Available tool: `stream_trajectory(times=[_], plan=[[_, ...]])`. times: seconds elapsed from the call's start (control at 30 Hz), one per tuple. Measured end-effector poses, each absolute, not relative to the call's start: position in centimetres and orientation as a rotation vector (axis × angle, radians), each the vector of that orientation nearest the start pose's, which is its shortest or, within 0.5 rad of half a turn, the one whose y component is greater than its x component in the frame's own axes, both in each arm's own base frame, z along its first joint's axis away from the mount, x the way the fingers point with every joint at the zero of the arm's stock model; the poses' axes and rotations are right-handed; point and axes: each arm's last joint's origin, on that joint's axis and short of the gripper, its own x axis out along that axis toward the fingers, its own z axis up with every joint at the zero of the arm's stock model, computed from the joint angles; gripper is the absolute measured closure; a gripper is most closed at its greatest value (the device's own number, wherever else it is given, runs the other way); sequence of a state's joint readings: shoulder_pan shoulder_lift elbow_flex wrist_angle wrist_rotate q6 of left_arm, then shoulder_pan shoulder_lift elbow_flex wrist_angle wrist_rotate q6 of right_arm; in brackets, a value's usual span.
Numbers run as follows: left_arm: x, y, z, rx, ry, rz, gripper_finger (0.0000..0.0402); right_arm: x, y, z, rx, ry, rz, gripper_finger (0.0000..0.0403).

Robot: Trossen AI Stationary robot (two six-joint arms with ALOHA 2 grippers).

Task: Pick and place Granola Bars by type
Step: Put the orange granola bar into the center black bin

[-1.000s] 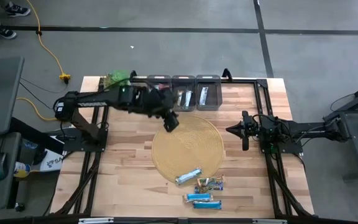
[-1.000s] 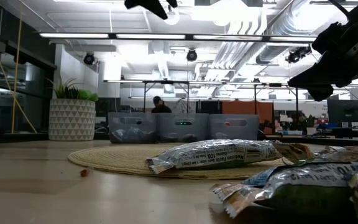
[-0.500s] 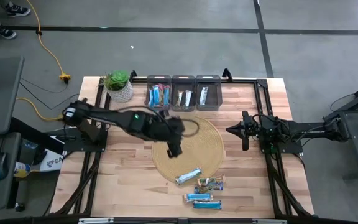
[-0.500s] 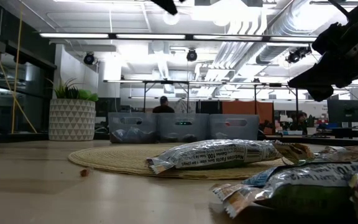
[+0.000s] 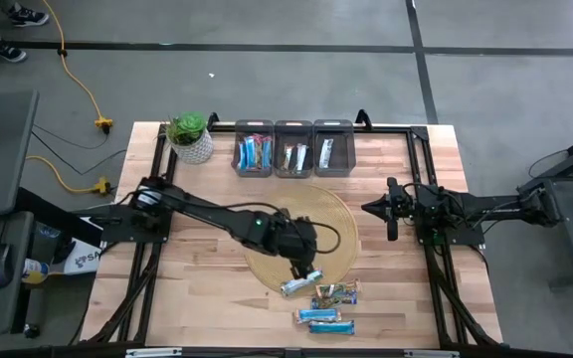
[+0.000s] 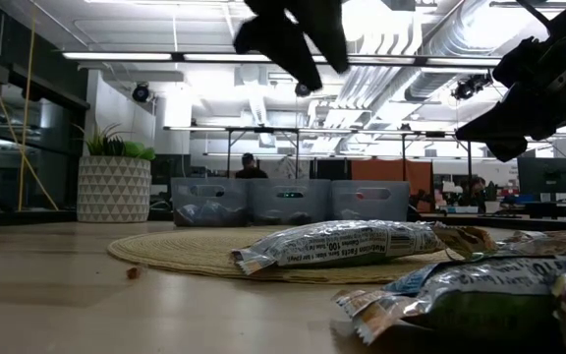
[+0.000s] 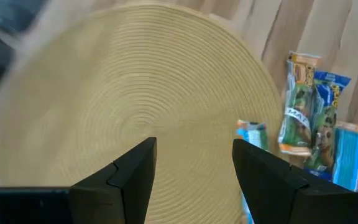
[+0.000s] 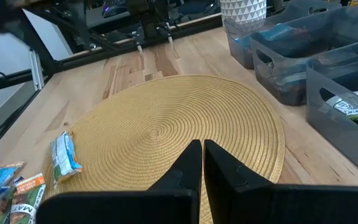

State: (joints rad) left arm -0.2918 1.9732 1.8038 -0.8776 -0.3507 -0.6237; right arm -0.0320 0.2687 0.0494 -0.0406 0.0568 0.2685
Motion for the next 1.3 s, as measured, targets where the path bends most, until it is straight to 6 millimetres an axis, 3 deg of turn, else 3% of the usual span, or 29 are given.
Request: stream_trajectory(times=[0.43,0.87,1.3], plan=[[42.7,-14.2,23.0,-0.403,1.084,0.198,0.0174,11.1,-0.5,15.3,0.263,0.258,-0.124,0.0402],[42.9,-15.8,21.0,-0.445,1.144,0.141,0.0163,11.1,-0.5,15.4,0.263,0.252,-0.123,0.0402],[43.3,-16.1,18.4,-0.384,1.177,0.197,0.0163,11.1,-0.5,15.4,0.264,0.253,-0.124,0.0402]])
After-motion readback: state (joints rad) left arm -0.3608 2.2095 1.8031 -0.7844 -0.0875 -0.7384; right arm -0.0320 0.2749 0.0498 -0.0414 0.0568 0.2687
